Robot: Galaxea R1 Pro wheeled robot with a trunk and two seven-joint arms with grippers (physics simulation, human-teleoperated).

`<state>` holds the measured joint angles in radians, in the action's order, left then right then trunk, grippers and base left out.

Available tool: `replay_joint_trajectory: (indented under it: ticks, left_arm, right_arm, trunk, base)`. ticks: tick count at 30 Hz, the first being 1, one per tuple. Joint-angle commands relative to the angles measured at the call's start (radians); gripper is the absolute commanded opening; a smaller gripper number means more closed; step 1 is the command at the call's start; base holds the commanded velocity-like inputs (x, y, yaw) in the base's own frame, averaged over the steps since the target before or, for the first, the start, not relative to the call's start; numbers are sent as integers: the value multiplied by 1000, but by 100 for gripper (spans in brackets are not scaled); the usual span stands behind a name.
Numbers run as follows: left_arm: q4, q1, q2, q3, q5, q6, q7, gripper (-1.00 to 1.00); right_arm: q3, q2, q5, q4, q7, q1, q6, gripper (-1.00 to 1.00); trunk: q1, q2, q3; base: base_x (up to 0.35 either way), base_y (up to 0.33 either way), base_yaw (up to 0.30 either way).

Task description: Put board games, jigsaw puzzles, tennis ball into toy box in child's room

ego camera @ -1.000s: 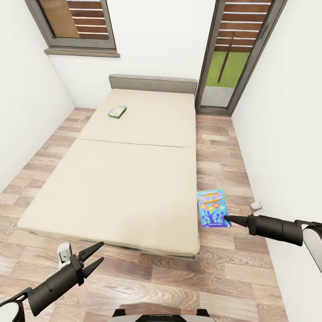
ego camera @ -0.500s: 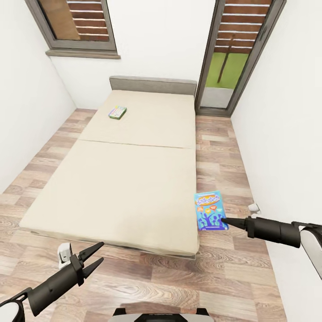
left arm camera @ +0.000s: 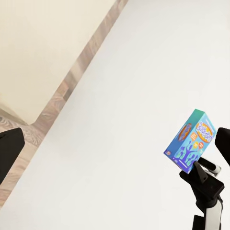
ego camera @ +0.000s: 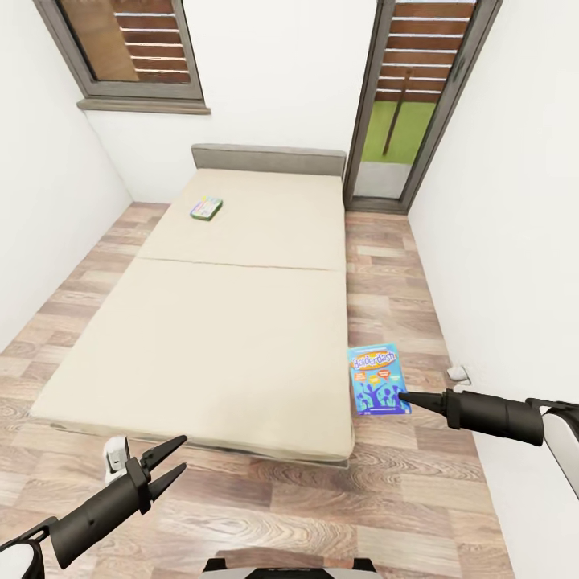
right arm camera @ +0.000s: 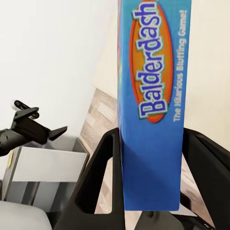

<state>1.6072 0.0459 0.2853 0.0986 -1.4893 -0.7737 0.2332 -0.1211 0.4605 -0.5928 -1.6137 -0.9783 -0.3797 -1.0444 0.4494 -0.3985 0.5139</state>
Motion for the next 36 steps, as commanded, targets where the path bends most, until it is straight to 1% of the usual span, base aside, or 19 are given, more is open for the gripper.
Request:
replay_joint_trajectory:
  ticks: [1, 19, 30, 36]
  left_arm:
    - [0, 0, 0, 1, 0, -4, 3, 100]
    - [0, 0, 0, 2, 0, -4, 11, 100]
    - [0, 0, 0, 4, 0, -4, 14, 100]
    - [0, 0, 1, 4, 0, -4, 15, 100]
  right_arm:
    - [0, 0, 4, 0, -7, -1, -3, -100]
    - [-5, 3, 4, 0, -4, -1, -3, -100]
    - [-13, 3, 4, 0, -3, -2, -3, -100]
    - [-14, 2, 4, 0, -2, -2, -3, -100]
  trunk:
    - [1, -1, 0]
    - [1, -1, -28]
    - [1, -1, -37]
    - [1, -1, -40]
  base:
    - [0, 0, -85]
    - [0, 0, -68]
    - [0, 0, -8]
    - [0, 0, 89]
